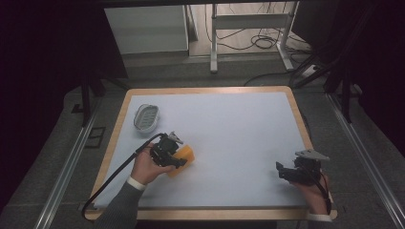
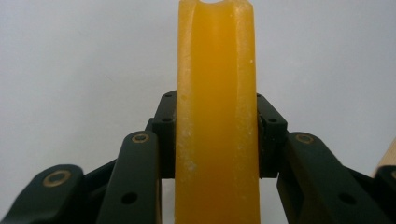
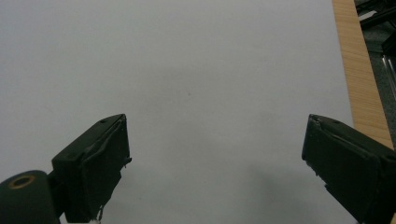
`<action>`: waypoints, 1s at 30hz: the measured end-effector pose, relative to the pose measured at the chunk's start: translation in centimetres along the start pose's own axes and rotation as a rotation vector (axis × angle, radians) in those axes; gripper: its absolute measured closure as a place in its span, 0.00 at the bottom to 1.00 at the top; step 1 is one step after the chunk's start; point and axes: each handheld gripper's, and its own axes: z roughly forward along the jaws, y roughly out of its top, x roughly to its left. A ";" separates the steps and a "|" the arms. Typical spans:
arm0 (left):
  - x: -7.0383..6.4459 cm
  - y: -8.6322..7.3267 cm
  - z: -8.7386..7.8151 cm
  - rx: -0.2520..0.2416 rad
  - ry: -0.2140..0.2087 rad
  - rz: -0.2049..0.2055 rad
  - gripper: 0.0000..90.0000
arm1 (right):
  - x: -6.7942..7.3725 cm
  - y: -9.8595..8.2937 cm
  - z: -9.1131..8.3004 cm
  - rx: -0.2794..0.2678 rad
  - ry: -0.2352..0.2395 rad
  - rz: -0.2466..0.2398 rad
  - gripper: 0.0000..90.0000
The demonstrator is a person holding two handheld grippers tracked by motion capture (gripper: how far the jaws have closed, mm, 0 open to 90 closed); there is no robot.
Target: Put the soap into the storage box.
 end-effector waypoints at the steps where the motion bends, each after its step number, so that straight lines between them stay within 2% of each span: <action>1: 0.1 0.0 -0.1 -0.007 0.000 -0.003 0.68 | 0.0 0.0 0.0 0.000 -0.001 0.000 0.08; 30: 1.1 0.3 -0.8 -0.013 -0.002 -0.020 0.68 | -0.1 -0.1 -0.1 0.003 -0.011 0.003 0.08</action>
